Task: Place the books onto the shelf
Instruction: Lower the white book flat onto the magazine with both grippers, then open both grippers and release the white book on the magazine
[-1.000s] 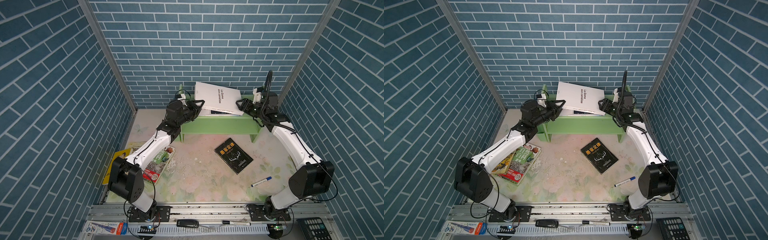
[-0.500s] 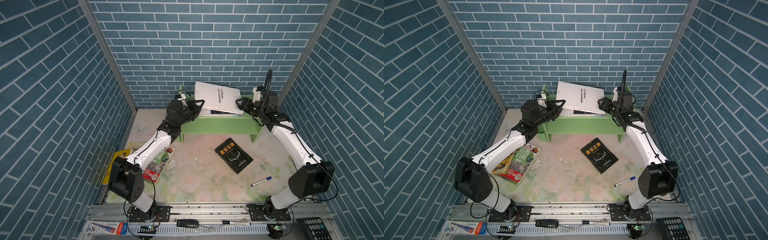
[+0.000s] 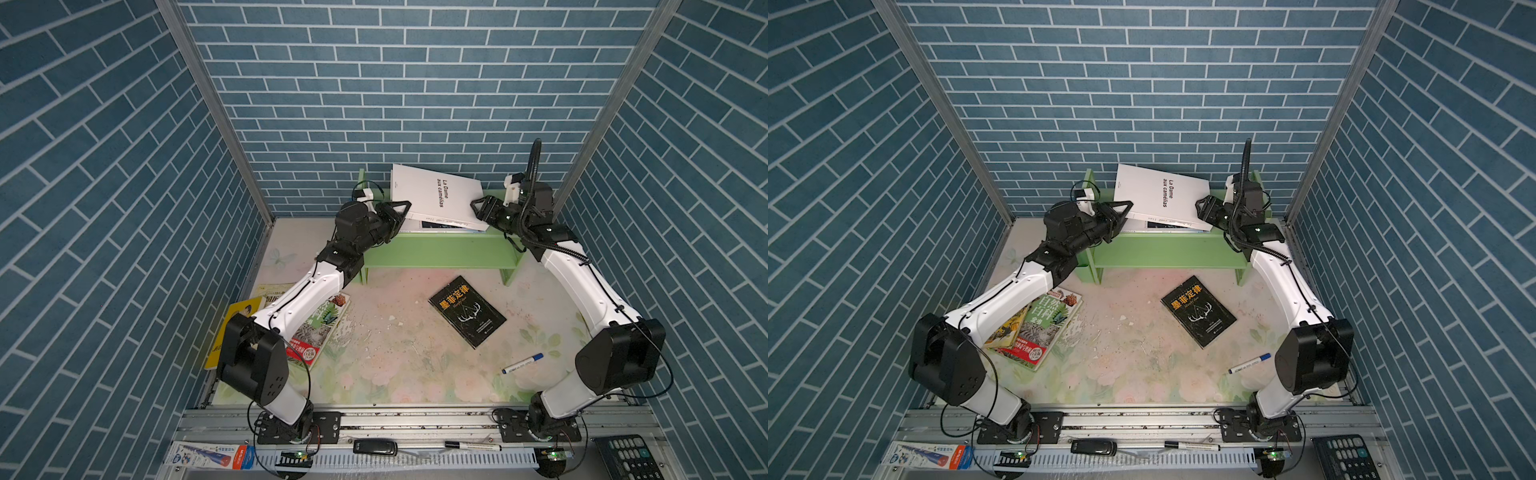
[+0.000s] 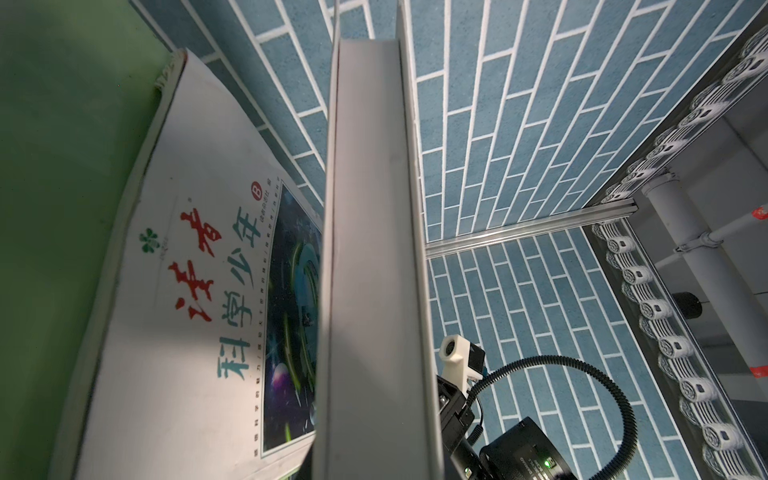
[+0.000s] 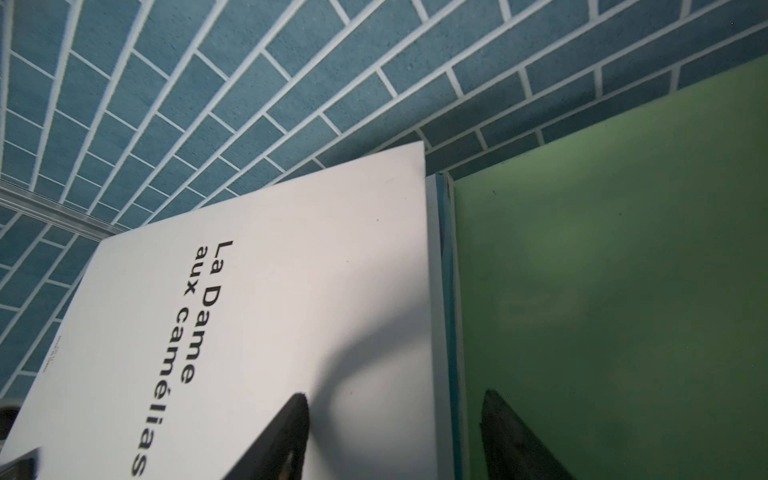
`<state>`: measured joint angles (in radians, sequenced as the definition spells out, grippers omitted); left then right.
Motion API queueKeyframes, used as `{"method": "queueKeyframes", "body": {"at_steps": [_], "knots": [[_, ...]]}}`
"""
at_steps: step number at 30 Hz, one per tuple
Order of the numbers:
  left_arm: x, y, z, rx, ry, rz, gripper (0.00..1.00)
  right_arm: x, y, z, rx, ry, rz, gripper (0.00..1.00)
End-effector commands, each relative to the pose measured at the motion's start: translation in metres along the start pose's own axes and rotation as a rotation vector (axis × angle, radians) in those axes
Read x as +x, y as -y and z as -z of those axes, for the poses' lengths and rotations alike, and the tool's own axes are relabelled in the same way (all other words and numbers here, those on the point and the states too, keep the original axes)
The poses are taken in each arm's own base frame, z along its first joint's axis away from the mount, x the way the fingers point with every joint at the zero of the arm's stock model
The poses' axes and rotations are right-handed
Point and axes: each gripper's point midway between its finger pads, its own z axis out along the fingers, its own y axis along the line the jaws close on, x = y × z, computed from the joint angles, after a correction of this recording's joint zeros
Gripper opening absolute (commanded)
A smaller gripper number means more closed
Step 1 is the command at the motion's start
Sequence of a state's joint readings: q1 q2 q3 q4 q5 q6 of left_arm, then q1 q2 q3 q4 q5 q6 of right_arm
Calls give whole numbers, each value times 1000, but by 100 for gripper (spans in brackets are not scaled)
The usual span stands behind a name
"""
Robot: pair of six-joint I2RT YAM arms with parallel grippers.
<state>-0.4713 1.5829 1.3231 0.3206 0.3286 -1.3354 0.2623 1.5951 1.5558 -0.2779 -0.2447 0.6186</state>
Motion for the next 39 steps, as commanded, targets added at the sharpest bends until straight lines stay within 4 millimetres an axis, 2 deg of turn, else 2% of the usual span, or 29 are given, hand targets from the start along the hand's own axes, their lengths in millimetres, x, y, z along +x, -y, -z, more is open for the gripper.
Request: {"method": "queueKeyframes", "body": {"at_steps": [1,7,12,17,29,39], "knots": [[3,-20,0,-53,1,13,31,5,8,-6,42,-18,48,64],[5,-27,1,-73,-4,15,43,14,20,-13,83,-44,53,63],[5,-30,5,-105,1,4,61,21,26,-17,100,-60,52,62],[2,-32,12,-155,11,-39,76,27,34,-19,130,-71,50,61],[-5,-32,28,-276,27,-157,100,37,47,-21,176,-97,54,61],[-25,-16,54,-382,74,-356,100,38,49,-21,186,-101,59,61]]}}
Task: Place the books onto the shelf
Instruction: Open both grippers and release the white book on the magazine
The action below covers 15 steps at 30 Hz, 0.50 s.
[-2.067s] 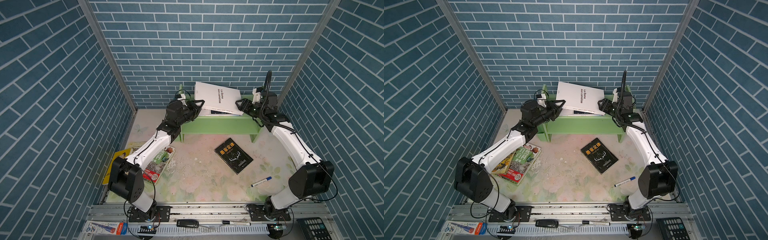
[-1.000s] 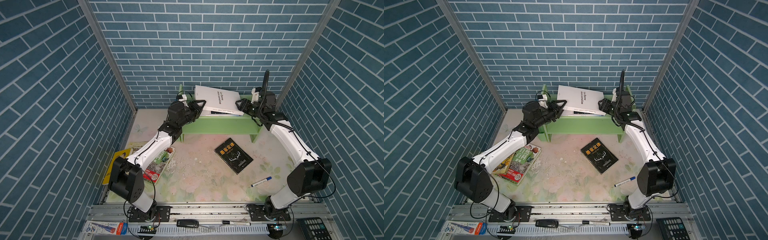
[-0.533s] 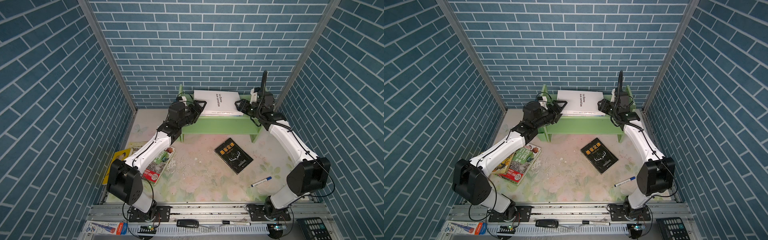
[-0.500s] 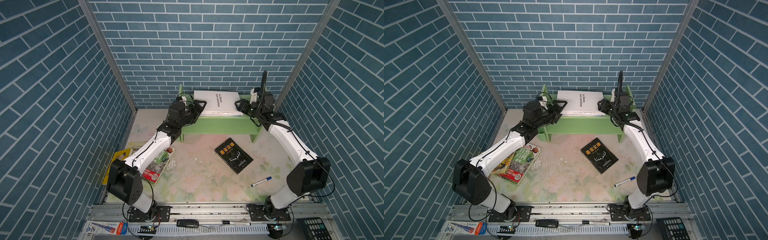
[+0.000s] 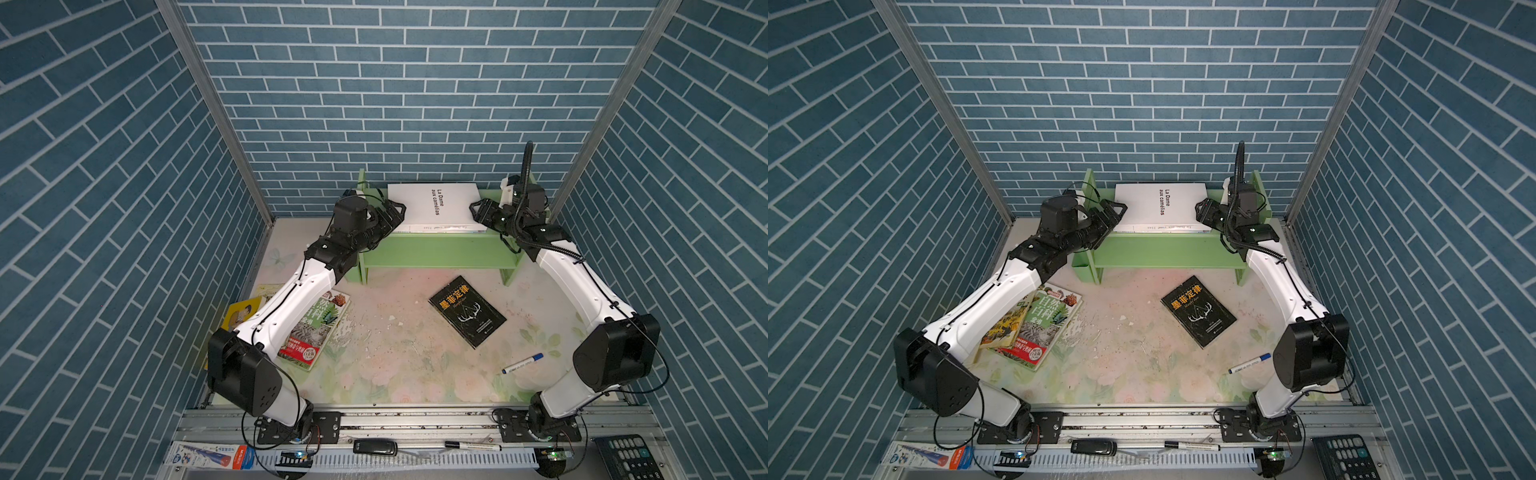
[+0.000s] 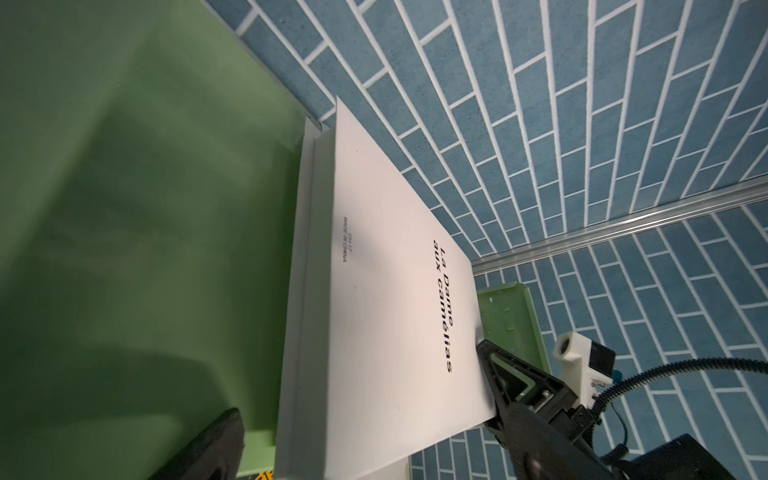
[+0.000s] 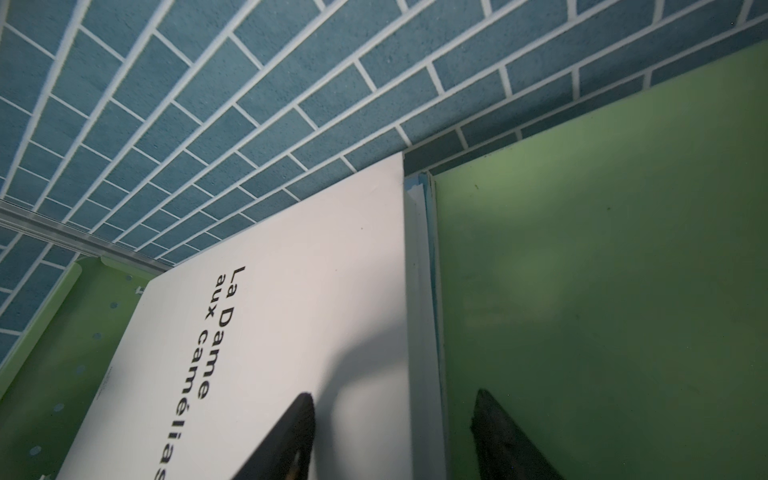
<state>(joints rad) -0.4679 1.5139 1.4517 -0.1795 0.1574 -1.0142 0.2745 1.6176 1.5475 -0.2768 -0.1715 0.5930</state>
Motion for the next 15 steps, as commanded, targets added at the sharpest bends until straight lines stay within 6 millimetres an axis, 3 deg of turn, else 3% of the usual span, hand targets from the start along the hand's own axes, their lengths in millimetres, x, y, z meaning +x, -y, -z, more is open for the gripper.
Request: {"method": "queueKeyframes", "body": {"at_steps": [1,5,15], "knots": [[-14,5,22,-43,43,-108,100,33,33,-13,114,-107,40,61],[-14,14,25,-19,29,-165,100,33,31,-13,109,-107,36,61],[-8,22,13,7,-33,-240,100,7,1,3,11,-50,51,64]]}}
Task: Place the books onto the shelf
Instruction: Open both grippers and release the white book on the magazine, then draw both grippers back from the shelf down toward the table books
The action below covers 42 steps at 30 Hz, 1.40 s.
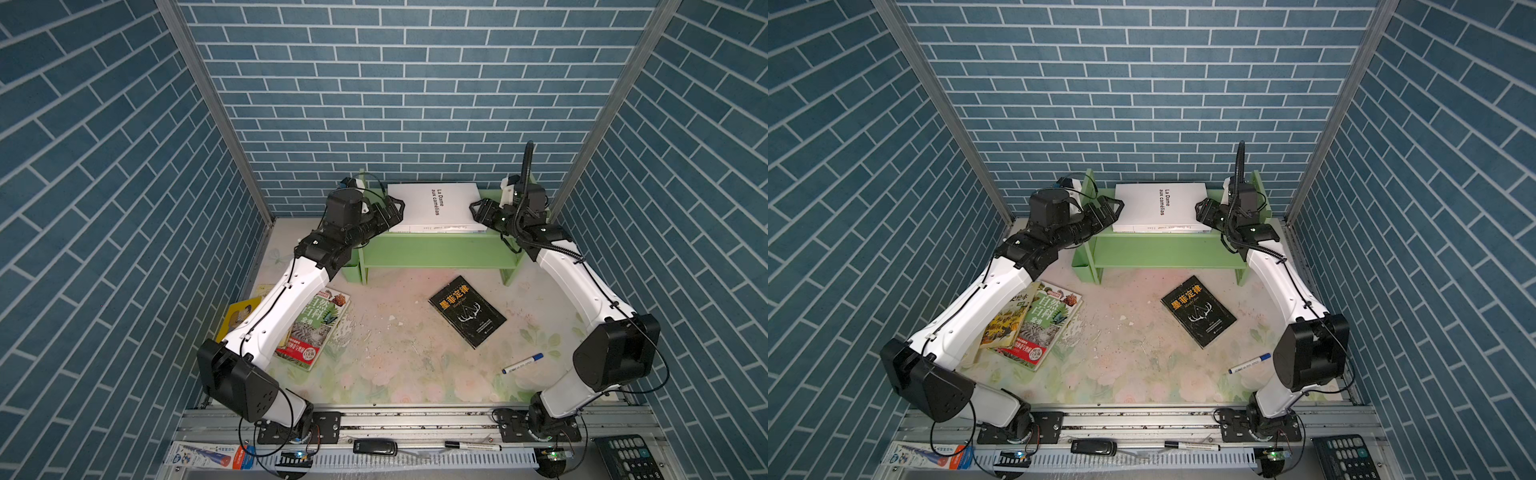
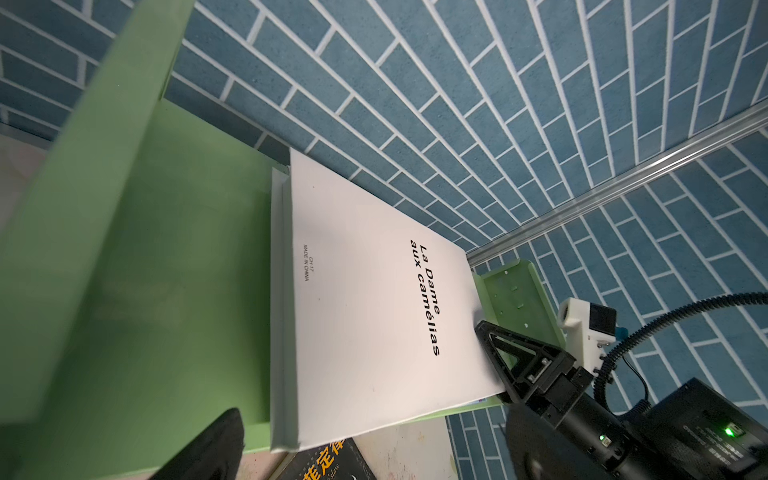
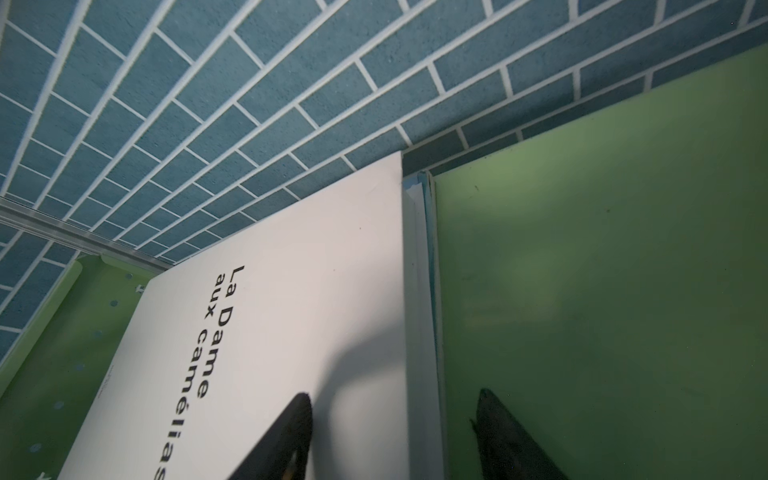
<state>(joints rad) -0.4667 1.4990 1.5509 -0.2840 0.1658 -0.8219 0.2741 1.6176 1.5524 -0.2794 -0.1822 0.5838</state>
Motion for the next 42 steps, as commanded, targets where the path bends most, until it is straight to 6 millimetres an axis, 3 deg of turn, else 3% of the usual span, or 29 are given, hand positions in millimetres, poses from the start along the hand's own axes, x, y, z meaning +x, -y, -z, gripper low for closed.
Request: {"method": "queueKeyframes", "body": {"at_steps": [1,8,16,20,25,29,35,39,42], "knots": [[4,-1,-8,-5,-38,-50,100,6,2,3,18,-44,42,64],[5,-1,-13,-1,-46,-65,100,3,-4,9,-2,-37,43,64],[-7,11,6,35,9,-120,100,-10,-19,30,-42,7,59,65],[-7,18,18,61,17,-153,100,-15,-31,49,-88,25,75,66],[5,17,39,87,-7,-212,100,-4,-37,88,-109,30,130,67],[28,9,56,111,-60,-248,100,25,-31,125,-114,7,137,70],[93,-12,71,145,-166,-273,100,97,13,164,-10,-70,8,80],[150,-32,65,81,-245,-351,100,138,50,180,71,-43,-134,83],[181,-50,53,71,-299,-321,100,167,77,183,147,-51,-225,84]]}}
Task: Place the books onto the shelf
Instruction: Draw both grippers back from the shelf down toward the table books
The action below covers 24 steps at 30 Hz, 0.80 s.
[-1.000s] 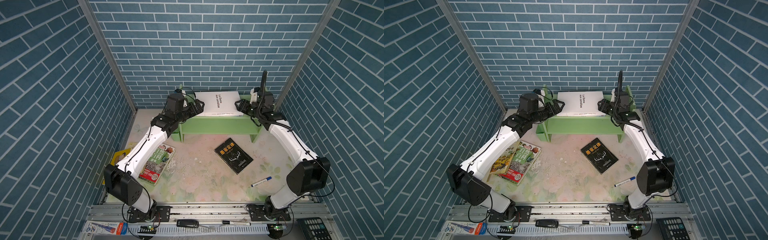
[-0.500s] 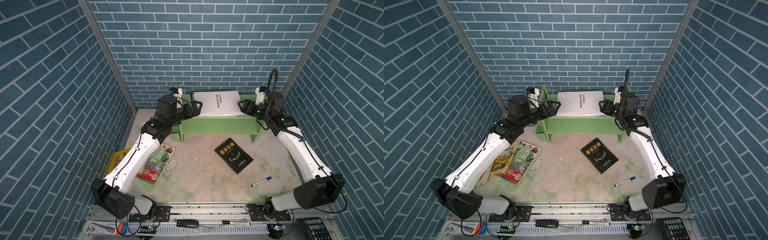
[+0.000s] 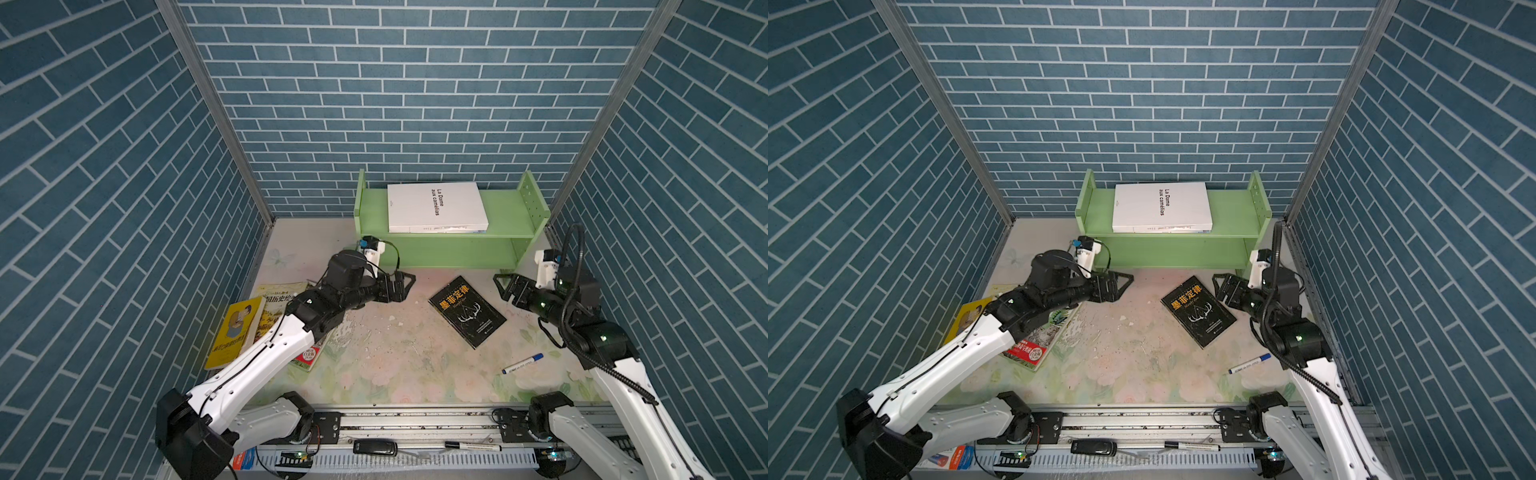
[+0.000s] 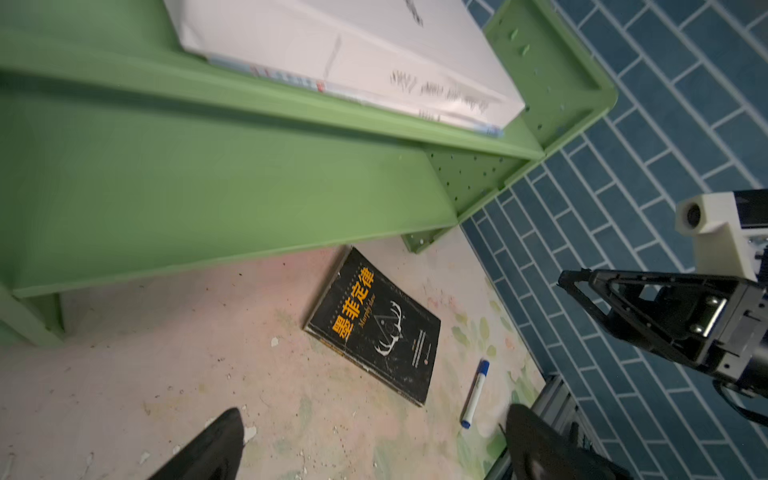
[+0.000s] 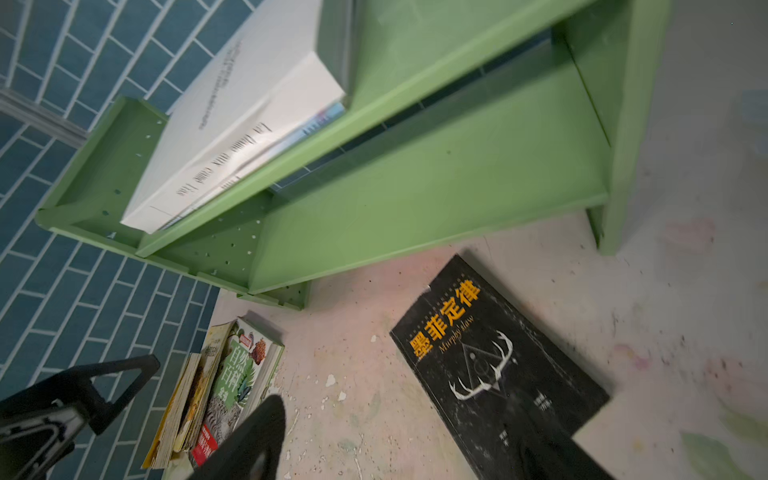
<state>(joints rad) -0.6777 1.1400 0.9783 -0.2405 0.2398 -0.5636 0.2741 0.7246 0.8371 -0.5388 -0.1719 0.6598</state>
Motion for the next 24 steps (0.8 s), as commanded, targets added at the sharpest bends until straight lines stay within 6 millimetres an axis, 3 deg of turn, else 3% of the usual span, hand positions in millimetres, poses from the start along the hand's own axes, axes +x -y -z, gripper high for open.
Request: {"method": "queueKeyframes", "body": {"at_steps": [1,5,12,16,20,24], "knots": [[18,-15,-17,-21,4,5,100,23,34,-1,111,4,-165,85],[38,-56,-12,-170,34,21,100,51,47,-19,98,-56,-268,89],[61,-154,51,-602,92,152,100,75,46,-53,22,-85,-360,88],[64,-199,90,-732,139,282,100,83,36,-68,13,-105,-338,88],[80,-242,124,-876,132,438,100,93,18,-92,-21,-137,-330,88],[83,-270,131,-880,170,570,100,107,-5,-127,-48,-146,-323,86]]}}
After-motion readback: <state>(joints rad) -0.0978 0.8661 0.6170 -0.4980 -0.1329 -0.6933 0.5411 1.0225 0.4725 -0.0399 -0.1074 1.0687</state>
